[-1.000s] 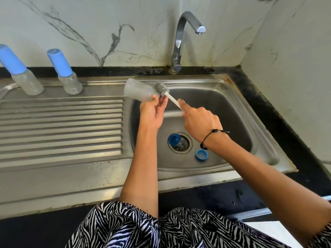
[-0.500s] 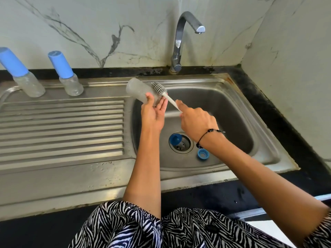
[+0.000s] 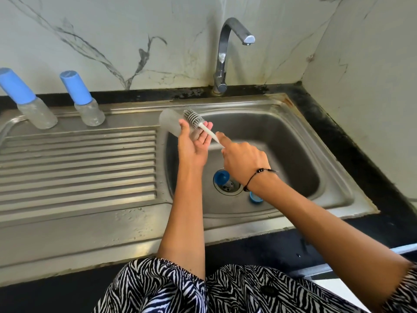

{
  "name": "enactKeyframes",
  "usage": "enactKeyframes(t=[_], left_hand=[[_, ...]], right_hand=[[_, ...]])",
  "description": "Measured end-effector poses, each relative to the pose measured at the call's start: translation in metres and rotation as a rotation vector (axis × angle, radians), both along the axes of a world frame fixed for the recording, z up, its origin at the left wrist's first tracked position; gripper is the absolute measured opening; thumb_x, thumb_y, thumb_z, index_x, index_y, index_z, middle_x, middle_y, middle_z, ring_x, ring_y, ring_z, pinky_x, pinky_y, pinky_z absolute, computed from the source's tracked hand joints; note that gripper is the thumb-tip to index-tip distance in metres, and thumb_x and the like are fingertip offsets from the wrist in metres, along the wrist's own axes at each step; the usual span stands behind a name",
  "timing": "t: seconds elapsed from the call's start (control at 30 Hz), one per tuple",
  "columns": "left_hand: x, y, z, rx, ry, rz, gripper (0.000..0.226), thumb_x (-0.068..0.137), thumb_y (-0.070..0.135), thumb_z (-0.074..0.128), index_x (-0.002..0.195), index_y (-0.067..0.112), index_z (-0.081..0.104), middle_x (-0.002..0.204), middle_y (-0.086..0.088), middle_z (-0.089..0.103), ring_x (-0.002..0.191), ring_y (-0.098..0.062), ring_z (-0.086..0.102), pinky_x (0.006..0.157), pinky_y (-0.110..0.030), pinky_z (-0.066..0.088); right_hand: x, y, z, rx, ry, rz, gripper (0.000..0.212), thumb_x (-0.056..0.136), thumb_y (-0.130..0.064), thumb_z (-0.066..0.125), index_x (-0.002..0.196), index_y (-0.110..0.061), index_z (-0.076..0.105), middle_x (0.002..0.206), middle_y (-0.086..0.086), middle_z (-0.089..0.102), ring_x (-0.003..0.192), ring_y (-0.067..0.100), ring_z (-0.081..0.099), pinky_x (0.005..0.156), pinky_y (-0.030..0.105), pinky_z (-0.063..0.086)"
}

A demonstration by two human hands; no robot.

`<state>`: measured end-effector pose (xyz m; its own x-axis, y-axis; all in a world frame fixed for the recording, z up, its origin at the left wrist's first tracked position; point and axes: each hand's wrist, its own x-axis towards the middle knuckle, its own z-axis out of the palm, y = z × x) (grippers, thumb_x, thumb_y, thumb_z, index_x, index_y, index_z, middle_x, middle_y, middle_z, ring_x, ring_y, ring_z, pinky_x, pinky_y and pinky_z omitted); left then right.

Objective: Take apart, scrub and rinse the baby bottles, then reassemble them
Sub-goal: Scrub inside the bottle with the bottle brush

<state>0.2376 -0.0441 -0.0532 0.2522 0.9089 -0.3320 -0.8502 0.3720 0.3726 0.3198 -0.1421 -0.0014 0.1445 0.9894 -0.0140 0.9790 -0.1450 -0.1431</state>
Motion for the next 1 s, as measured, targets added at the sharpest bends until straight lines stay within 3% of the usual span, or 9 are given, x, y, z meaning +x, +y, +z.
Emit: enactKeyframes(t=[0.1, 0.23, 0.37, 0.43, 0.53, 0.6, 0.77, 0.83, 1.0], left_hand=[[0.003, -0.006, 0.005, -0.017, -0.073, -0.059, 0.067, 0.096, 0.050, 0.040, 0.137, -0.003, 0.039, 0.121, -0.023, 0.057, 0.117, -0.030, 0.055, 0.096, -0.038, 0.042], [-0.002, -0.004, 0.009, -0.037, -0.136, -0.045, 0.075, 0.096, 0.057, 0.031, 0.136, -0.005, 0.040, 0.137, -0.022, 0.049, 0.129, -0.031, 0.047, 0.106, -0.038, 0.034], [-0.010, 0.002, 0.007, -0.064, -0.240, 0.002, 0.079, 0.094, 0.063, 0.028, 0.136, -0.003, 0.039, 0.129, -0.018, 0.056, 0.128, -0.029, 0.048, 0.104, -0.037, 0.037], [-0.010, 0.003, 0.006, -0.083, -0.277, 0.003, 0.077, 0.093, 0.064, 0.027, 0.125, -0.003, 0.046, 0.109, -0.017, 0.064, 0.122, -0.027, 0.054, 0.099, -0.037, 0.041], [-0.009, 0.006, 0.008, -0.113, -0.322, 0.013, 0.075, 0.092, 0.065, 0.028, 0.099, -0.005, 0.055, 0.086, -0.013, 0.063, 0.086, -0.025, 0.066, 0.093, -0.034, 0.045], [-0.008, 0.006, 0.008, -0.112, -0.342, 0.026, 0.073, 0.092, 0.065, 0.029, 0.092, -0.003, 0.056, 0.081, -0.011, 0.062, 0.068, -0.024, 0.069, 0.087, -0.033, 0.047], [-0.009, 0.004, 0.007, -0.105, -0.395, 0.069, 0.070, 0.090, 0.066, 0.035, 0.088, -0.001, 0.058, 0.079, -0.010, 0.063, 0.065, -0.021, 0.067, 0.077, -0.032, 0.052], [-0.007, 0.004, 0.007, -0.102, -0.343, 0.035, 0.067, 0.090, 0.065, 0.037, 0.086, 0.001, 0.058, 0.072, -0.008, 0.063, 0.061, -0.020, 0.067, 0.074, -0.031, 0.053], [0.006, 0.001, 0.017, -0.059, -0.106, -0.043, 0.056, 0.093, 0.057, 0.042, 0.084, 0.003, 0.056, 0.071, -0.005, 0.058, 0.057, -0.017, 0.066, 0.072, -0.032, 0.051]], right_hand=[[0.004, 0.006, 0.003, 0.003, 0.035, 0.000, 0.051, 0.097, -0.014, 0.032, 0.143, -0.034, 0.021, 0.090, 0.011, 0.060, 0.072, 0.029, 0.049, 0.061, 0.036, 0.037], [0.008, -0.002, 0.004, 0.026, 0.089, 0.034, 0.048, 0.099, -0.021, 0.030, 0.143, -0.039, 0.021, 0.075, 0.003, 0.049, 0.070, 0.028, 0.050, 0.060, 0.035, 0.038], [0.005, -0.023, -0.001, -0.007, 0.091, 0.067, 0.043, 0.100, -0.027, 0.031, 0.141, -0.039, 0.025, 0.094, 0.014, 0.061, 0.086, 0.038, 0.058, 0.063, 0.035, 0.038], [0.001, -0.025, -0.003, -0.017, 0.055, 0.065, 0.042, 0.100, -0.027, 0.030, 0.140, -0.036, 0.026, 0.095, 0.014, 0.062, 0.086, 0.038, 0.059, 0.063, 0.035, 0.037], [-0.001, -0.020, -0.004, -0.012, 0.010, 0.078, 0.038, 0.100, -0.025, 0.031, 0.138, -0.032, 0.030, 0.094, 0.013, 0.063, 0.083, 0.036, 0.059, 0.061, 0.034, 0.035], [0.001, -0.015, -0.004, -0.025, 0.043, 0.073, 0.037, 0.099, -0.025, 0.032, 0.135, -0.032, 0.035, 0.096, 0.012, 0.063, 0.086, 0.036, 0.058, 0.063, 0.034, 0.037], [0.007, -0.018, -0.007, -0.100, 0.287, 0.035, 0.038, 0.097, -0.025, 0.033, 0.129, -0.040, 0.046, 0.089, 0.002, 0.055, 0.094, 0.033, 0.058, 0.072, 0.036, 0.044], [0.008, -0.022, -0.006, -0.093, 0.192, 0.048, 0.038, 0.098, -0.026, 0.032, 0.133, -0.039, 0.042, 0.094, 0.006, 0.060, 0.093, 0.034, 0.058, 0.068, 0.035, 0.041], [0.009, -0.011, 0.015, 0.070, -0.257, 0.174, 0.049, 0.097, -0.018, 0.033, 0.144, -0.026, 0.023, 0.095, 0.010, 0.064, 0.081, 0.034, 0.061, 0.058, 0.034, 0.035]])
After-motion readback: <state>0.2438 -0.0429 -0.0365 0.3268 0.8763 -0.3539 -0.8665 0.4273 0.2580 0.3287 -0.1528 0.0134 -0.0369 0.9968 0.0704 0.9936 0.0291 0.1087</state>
